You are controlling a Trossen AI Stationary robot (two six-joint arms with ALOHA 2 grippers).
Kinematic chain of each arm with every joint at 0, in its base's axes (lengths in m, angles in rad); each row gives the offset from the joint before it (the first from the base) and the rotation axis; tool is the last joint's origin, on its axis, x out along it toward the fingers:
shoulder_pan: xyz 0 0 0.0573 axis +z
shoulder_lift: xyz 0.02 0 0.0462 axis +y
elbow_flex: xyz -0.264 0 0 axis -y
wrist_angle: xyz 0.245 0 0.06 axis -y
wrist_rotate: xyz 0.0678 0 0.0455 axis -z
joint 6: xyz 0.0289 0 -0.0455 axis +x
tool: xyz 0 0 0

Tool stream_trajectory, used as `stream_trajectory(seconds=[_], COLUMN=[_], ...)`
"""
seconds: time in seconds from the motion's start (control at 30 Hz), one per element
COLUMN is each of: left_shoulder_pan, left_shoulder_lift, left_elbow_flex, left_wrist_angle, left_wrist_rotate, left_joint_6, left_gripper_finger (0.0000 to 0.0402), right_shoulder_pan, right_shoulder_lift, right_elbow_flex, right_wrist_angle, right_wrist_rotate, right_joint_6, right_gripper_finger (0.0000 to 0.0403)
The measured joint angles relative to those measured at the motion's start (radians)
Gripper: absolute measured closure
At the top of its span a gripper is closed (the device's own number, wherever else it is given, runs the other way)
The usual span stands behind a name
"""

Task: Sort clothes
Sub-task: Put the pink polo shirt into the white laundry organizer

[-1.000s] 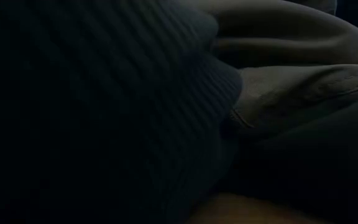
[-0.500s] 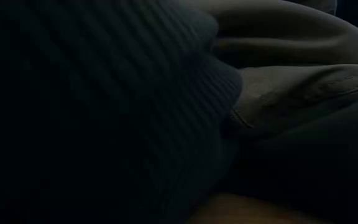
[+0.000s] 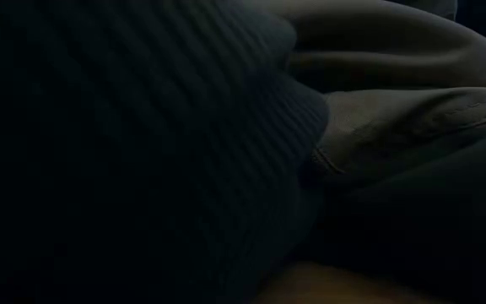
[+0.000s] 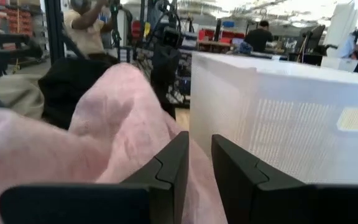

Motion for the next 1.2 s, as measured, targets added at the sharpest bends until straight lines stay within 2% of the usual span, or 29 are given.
stream_trajectory(seconds=[0.2,0.4,0.53,0.67,0.93,1.07,1.2], left_shoulder_pan=[0.000,0.000,0.008,0.026,0.033,0.033,0.033], left_shoulder_lift=[0.000,0.000,0.000,0.000,0.062,0.088,0.107], left_elbow_flex=[0.000,0.016,0.069,0.130,0.143,0.168,0.169], left_wrist_angle=[0.139,0.255,0.292,0.300,0.330,0.357,0.337], left_wrist_rotate=[-0.050,-0.058,-0.163,-0.171,-0.171,-0.144,-0.136], left_joint_6=[-0.008,0.205,0.333,0.391,0.415,0.360,0.373], left_gripper_finger=[0.0401,0.0402,0.0401,0.0402,0.0402,0.0402,0.0402], right_shoulder_pan=[0.000,0.000,0.000,0.000,0.000,0.000,0.000], right_shoulder_lift=[0.000,0.000,0.014,0.058,0.245,0.375,0.524], right_elbow_flex=[0.000,0.000,0.000,0.032,0.265,0.456,0.663], right_wrist_angle=[0.051,0.152,0.196,0.189,0.167,-0.021,-0.275], right_wrist_rotate=[0.019,0.029,0.054,0.071,0.063,0.063,0.063], right_joint_6=[0.225,0.281,0.284,0.264,0.199,0.162,0.152], right_gripper_finger=[0.0315,0.0315,0.0315,0.0315,0.0315,0.0307,0.0268])
